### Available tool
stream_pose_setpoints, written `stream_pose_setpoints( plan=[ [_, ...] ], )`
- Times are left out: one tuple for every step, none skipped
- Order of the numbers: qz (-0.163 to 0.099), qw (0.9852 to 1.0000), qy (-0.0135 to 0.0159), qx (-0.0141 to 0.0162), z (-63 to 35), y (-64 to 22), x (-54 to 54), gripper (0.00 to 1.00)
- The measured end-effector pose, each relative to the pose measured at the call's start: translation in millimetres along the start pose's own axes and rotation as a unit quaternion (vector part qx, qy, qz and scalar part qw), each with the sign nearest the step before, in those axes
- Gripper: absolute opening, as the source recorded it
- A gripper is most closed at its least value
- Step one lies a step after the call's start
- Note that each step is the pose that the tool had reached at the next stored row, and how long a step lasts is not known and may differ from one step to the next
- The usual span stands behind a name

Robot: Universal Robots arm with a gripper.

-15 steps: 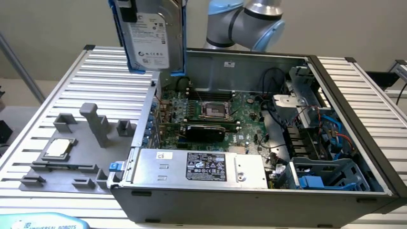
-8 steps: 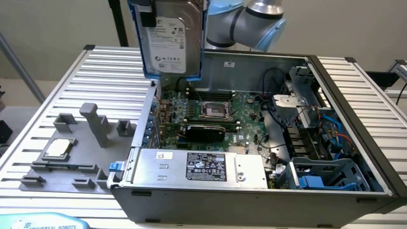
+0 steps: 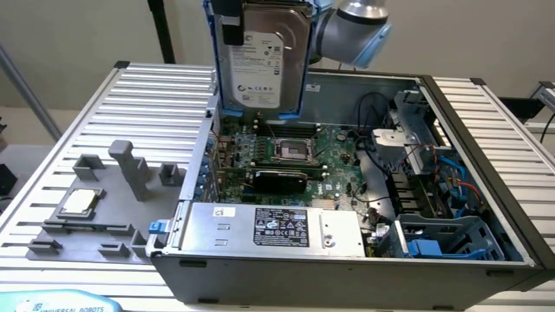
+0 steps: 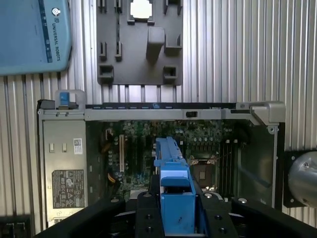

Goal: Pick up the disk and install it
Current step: 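Pick up the disk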

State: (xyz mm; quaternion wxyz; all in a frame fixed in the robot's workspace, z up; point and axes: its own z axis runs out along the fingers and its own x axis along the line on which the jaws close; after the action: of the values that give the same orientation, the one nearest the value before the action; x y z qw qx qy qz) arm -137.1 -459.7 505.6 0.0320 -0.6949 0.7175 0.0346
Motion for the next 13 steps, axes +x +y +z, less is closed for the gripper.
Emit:
stream_pose_setpoints(
  plan=[
    [0.000, 1.0000, 0.0000, 0.0000, -0.3, -4.6, 2.2, 0.33],
    [0.000, 1.0000, 0.0000, 0.0000, -0.5, -8.8, 4.2, 0.33],
    [0.000, 1.0000, 0.0000, 0.0000, -0.7, -12.9, 6.3, 0.33],
    [0.000, 1.0000, 0.0000, 0.0000, -0.9, -17.1, 8.4, 0.33],
    [0.000, 1.0000, 0.0000, 0.0000, -1.1, -21.1, 10.5, 0.33],
    [0.000, 1.0000, 0.0000, 0.0000, -1.3, -25.2, 12.6, 0.33],
    [0.000, 1.0000, 0.0000, 0.0000, -1.6, -29.4, 14.8, 0.33],
    [0.000, 1.0000, 0.0000, 0.0000, -1.8, -33.3, 17.0, 0.33],
    [0.000, 1.0000, 0.0000, 0.0000, -2.0, -37.3, 19.1, 0.33],
    [0.000, 1.0000, 0.0000, 0.0000, -2.2, -41.3, 21.2, 0.33],
    [0.000, 1.0000, 0.0000, 0.0000, -2.4, -45.5, 23.4, 0.33],
    [0.000, 1.0000, 0.0000, 0.0000, -2.7, -49.8, 25.6, 0.33],
    [0.000, 1.0000, 0.0000, 0.0000, -2.9, -53.9, 27.7, 0.33]
  ],
)
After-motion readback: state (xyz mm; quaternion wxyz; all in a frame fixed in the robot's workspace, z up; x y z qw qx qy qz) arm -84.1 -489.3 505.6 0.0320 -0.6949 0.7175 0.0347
